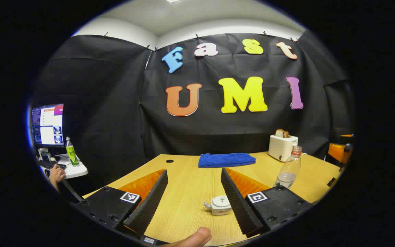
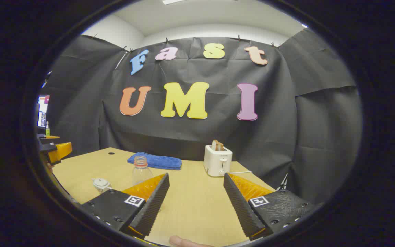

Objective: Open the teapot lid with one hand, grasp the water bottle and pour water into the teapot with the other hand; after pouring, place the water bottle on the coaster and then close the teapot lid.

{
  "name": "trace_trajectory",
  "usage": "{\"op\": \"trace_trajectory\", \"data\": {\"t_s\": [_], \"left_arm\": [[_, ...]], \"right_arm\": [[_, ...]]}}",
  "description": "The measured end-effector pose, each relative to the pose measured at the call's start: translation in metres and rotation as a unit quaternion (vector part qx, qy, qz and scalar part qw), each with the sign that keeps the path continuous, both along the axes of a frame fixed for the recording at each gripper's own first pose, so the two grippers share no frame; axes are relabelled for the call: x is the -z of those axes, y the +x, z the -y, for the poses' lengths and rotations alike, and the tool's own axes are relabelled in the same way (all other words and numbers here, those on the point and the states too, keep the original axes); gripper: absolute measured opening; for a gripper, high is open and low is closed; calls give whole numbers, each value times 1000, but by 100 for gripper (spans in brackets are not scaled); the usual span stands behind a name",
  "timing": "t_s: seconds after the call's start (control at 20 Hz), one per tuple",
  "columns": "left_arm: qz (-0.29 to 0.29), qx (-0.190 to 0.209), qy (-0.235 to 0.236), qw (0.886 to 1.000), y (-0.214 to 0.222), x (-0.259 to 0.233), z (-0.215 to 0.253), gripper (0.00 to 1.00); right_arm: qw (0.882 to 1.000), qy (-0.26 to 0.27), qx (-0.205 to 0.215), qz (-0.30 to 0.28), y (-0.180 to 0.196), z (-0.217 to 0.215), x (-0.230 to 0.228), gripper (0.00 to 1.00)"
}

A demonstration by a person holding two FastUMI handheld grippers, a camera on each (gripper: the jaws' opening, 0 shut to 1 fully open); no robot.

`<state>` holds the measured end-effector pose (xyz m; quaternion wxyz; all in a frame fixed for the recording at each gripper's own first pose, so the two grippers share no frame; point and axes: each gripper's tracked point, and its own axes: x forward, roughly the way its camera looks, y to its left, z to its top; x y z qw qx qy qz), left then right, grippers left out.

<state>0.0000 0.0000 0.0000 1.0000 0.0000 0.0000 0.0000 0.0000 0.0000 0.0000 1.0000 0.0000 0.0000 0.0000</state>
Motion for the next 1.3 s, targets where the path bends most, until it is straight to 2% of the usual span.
{"op": "trace_trajectory", "data": {"t_s": [0.2, 0.4, 0.55, 0.6, 1.05, 1.3], "left_arm": [[-12, 23, 4, 1000, 6, 15, 21, 98], [-15, 28, 6, 999, 9, 20, 28, 98], [-24, 23, 8, 999, 13, 27, 24, 98], [-27, 23, 8, 999, 13, 30, 25, 98], [-35, 27, 2, 999, 16, 35, 25, 98], [-25, 49, -6, 998, 24, 39, 38, 98]], "right_arm": [[1000, -3, 9, 2, 2, 6, -1, 95], [1000, -12, -18, 6, 2, -9, -2, 97], [1000, -17, -23, 10, 1, -14, -3, 95], [1000, -17, -21, 9, 2, -13, -2, 97], [1000, -25, -6, 0, 4, -11, 3, 95], [1000, -27, 1, -6, 10, -9, 9, 95]]}}
